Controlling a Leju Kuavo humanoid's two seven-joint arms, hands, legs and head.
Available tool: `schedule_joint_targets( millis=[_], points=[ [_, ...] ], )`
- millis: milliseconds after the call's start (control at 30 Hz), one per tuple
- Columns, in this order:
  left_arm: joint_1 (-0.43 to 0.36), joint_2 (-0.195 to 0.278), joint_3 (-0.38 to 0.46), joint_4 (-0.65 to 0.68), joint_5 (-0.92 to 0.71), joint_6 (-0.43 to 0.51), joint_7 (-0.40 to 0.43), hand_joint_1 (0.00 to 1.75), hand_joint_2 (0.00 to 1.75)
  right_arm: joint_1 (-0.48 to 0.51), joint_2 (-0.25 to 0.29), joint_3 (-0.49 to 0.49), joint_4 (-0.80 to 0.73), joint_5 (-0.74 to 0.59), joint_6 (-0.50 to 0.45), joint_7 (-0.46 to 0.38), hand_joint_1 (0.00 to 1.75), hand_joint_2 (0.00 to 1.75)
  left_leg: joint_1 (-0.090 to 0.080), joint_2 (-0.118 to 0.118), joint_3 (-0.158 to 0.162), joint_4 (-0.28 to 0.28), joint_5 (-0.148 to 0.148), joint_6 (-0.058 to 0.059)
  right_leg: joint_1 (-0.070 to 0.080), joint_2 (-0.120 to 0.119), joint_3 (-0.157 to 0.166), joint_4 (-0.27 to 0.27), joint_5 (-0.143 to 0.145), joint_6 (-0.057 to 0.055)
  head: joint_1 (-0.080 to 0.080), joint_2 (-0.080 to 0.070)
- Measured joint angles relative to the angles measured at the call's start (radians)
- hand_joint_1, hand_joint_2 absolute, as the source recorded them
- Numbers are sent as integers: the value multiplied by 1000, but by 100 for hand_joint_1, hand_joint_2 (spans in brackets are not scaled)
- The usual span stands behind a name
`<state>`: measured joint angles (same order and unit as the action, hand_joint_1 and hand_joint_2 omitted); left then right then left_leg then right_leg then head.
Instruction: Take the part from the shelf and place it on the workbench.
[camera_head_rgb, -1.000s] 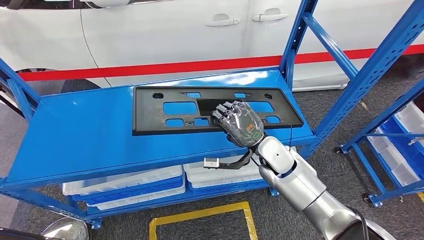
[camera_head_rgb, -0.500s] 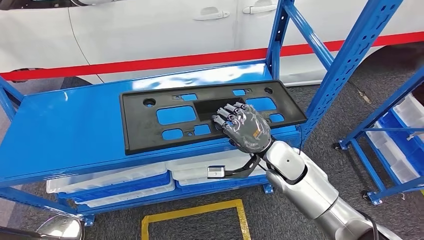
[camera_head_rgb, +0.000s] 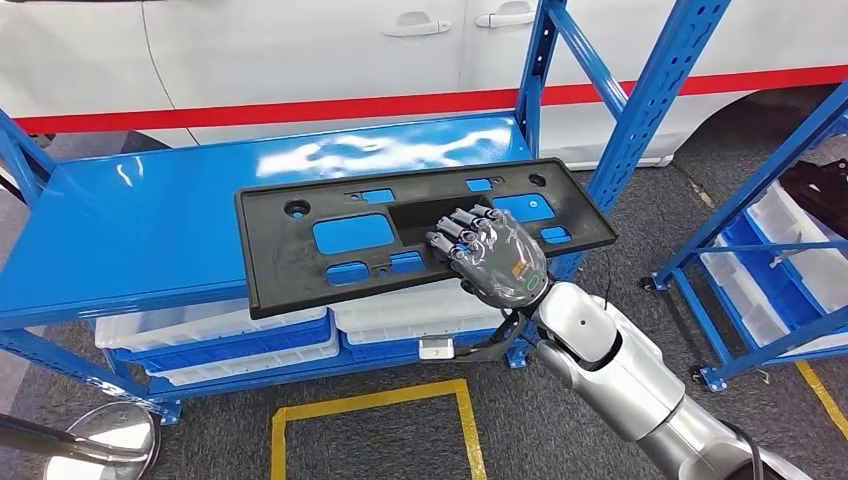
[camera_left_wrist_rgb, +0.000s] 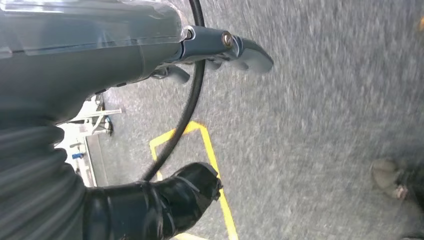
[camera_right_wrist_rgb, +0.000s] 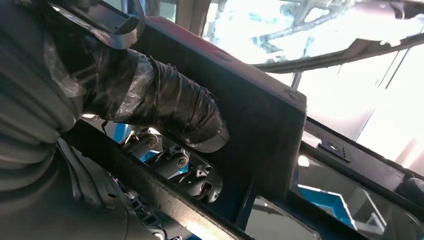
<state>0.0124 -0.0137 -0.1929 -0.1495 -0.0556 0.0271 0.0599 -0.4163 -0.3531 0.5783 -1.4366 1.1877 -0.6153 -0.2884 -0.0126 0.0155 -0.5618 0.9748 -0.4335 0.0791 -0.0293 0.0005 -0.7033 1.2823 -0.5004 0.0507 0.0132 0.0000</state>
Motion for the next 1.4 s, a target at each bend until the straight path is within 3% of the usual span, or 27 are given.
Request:
schedule_joint_targets(
  millis=[67, 133, 167, 233, 267, 300, 367, 400, 433, 500, 567, 633, 667, 733, 767, 800, 900, 933, 1000, 1033, 1067, 1133, 1167, 1200, 1267, 1333, 1400],
  points=[
    [-1, 0, -1, 0, 0, -1, 0, 0, 175, -2, -2, 2, -7, -12, 2, -7, 175, 175, 12, -1, -45, 45, 0, -18, -12, -2, 87, -107, 11, 23, 2, 0],
    [-1, 1, -1, 0, 0, -1, 0, 0, 175, -4, -4, 6, -18, -24, 6, -14, 175, 175, 13, -4, -75, 81, -1, -36, -10, -1, 138, -185, -22, 13, 3, 0],
    [-1, 1, -2, 0, 0, -1, 0, 0, 175, -5, -4, 9, -23, -30, 9, -17, 175, 175, 12, -5, -82, 90, 2, -42, -6, 0, 142, -194, -32, -2, 4, 0],
    [0, 1, -2, 0, 0, -2, 1, 0, 175, -6, -5, 13, -29, -39, 17, -19, 175, 175, 15, -6, -89, 97, 6, -54, -7, -2, 128, -193, -22, -33, 3, 0],
    [1, 0, -2, 0, 0, -2, 1, 0, 175, -6, -5, 16, -31, -43, 22, -19, 175, 175, 17, -7, -95, 108, -11, -60, -7, -3, 119, -195, -13, -45, 3, 0],
    [1, 0, -2, 1, -1, -3, 1, 0, 175, -7, -5, 17, -32, -47, 26, -19, 175, 175, 19, -7, -105, 135, -45, -66, -8, -5, 108, -198, -2, -56, 3, 0],
    [1, 0, -3, 1, -2, -5, 1, 0, 175, -8, -6, 20, -33, -55, 30, -20, 175, 175, 22, -8, -132, 236, -142, -76, -7, -5, 85, -200, 20, -66, 2, 0],
    [0, 0, -4, 1, -2, -5, 1, 0, 175, -8, -6, 20, -33, -58, 32, -22, 175, 175, 23, -8, -142, 294, -176, -78, -5, -5, 72, -200, 32, -67, 2, 0],
    [0, 0, -5, 1, -2, -5, 1, 0, 175, -8, -7, 21, -33, -61, 33, -24, 175, 175, 24, -8, -144, 337, -188, -78, -4, -5, 57, -199, 44, -67, 2, 0],
    [-1, 0, -8, 1, -2, -6, 2, 0, 175, -8, -7, 22, -33, -66, 36, -28, 175, 175, 23, -9, -104, 332, -151, -70, 0, -4, 29, -199, 67, -66, 2, 0],
    [-4, 2, -10, 1, -2, -6, 2, 0, 175, -8, -7, 22, -35, -69, 37, -31, 175, 175, 16, -10, -1, 206, -114, -48, 4, -4, 9, -201, 89, -64, 3, 0],
    [-5, 5, -11, 1, -3, -6, 2, 0, 175, -10, -7, 22, -38, -71, 38, -31, 175, 175, 7, -11, 89, 71, -123, -31, 1, -6, 6, -212, 110, -54, 3, 0],
    [-5, 6, -12, 1, -3, -7, 2, 0, 175, -10, -8, 22, -39, -71, 38, -31, 175, 175, 2, -11, 109, 34, -128, -25, -2, -8, 10, -221, 122, -47, 2, 0],
    [-6, 7, -14, 1, -4, -7, 2, 0, 175, -11, -8, 22, -40, -72, 38, -32, 175, 175, 0, -10, 107, 7, -100, -19, -5, -10, 17, -244, 146, -33, 0, 0],
    [-7, 7, -15, 1, -4, -7, 2, 0, 175, -12, -9, 23, -40, -72, 38, -32, 175, 175, 2, -8, 103, -8, -81, -16, -5, -10, 15, -248, 140, -29, 0, 0],
    [-9, 7, -16, 1, -4, -8, 1, 0, 175, -12, -9, 23, -41, -72, 38, -33, 175, 175, 4, -6, 96, -22, -60, -13, -3, -8, 10, -235, 112, -27, 0, 0],
    [-10, 6, -18, 1, -4, -8, 1, 0, 175, -13, -13, 23, -41, -73, 39, -33, 175, 175, 3, -2, 51, -27, -14, -10, 1, -5, -23, -82, -40, -27, 1, 0],
    [-9, 6, -18, 1, -4, -8, 2, 0, 175, -12, -15, 23, -41, -73, 39, -33, 175, 175, 2, -1, 30, -20, -3, -12, 2, -4, -29, -23, -61, -26, 1, 0],
    [-6, 6, -19, 1, -4, -9, 2, 0, 175, -11, -16, 23, -41, -73, 39, -33, 175, 175, 0, -1, -15, 1, 15, -14, 5, -4, -6, 23, -31, -26, 1, 0],
    [-6, 5, -19, 1, -4, -9, 2, 0, 175, -11, -17, 23, -41, -73, 39, -33, 175, 175, -1, -1, -38, 14, 22, -16, 7, -4, 27, 0, -5, -28, 1, 0],
    [-6, 4, -19, 1, -4, -9, 1, 0, 175, -12, -17, 23, -41, -73, 39, -33, 175, 175, -1, -1, -59, 28, 27, -18, 9, -4, 76, -52, 6, -32, 1, 0],
    [-6, 2, -19, 1, -4, -9, 1, 0, 175, -17, -17, 23, -42, -73, 40, -33, 175, 175, -4, -3, -87, 55, 35, -25, 16, -6, 168, -177, -22, -41, 0, 0],
    [-6, 1, -20, 1, -4, -9, 1, 0, 175, -19, -17, 23, -42, -74, 40, -34, 175, 175, -5, -4, -94, 63, 41, -30, 19, -7, 192, -217, -41, -45, 0, 0],
    [-4, 1, -20, 1, -4, -9, 1, 0, 175, -20, -17, 23, -42, -74, 40, -34, 175, 175, -5, -4, -97, 65, 48, -35, 22, -7, 199, -236, -47, -49, 1, 0],
    [-1, 2, -20, 2, -4, -9, 1, 0, 175, -20, -17, 24, -42, -75, 42, -34, 175, 175, -4, -7, -103, 66, 51, -49, 17, -11, 185, -242, -29, -61, 1, 0],
    [0, 3, -21, 3, -5, -9, 1, 0, 175, -21, -17, 25, -42, -75, 45, -36, 175, 175, 0, -11, -125, 111, -9, -65, 7, -18, 164, -248, -3, -75, 0, 0],
    [0, 2, -21, 3, -5, -9, 1, 0, 175, -22, -17, 25, -41, -75, 54, -37, 175, 175, 12, -12, -154, 220, -107, -80, 5, -25, 134, -248, 22, -80, 0, 0]
  ],
)
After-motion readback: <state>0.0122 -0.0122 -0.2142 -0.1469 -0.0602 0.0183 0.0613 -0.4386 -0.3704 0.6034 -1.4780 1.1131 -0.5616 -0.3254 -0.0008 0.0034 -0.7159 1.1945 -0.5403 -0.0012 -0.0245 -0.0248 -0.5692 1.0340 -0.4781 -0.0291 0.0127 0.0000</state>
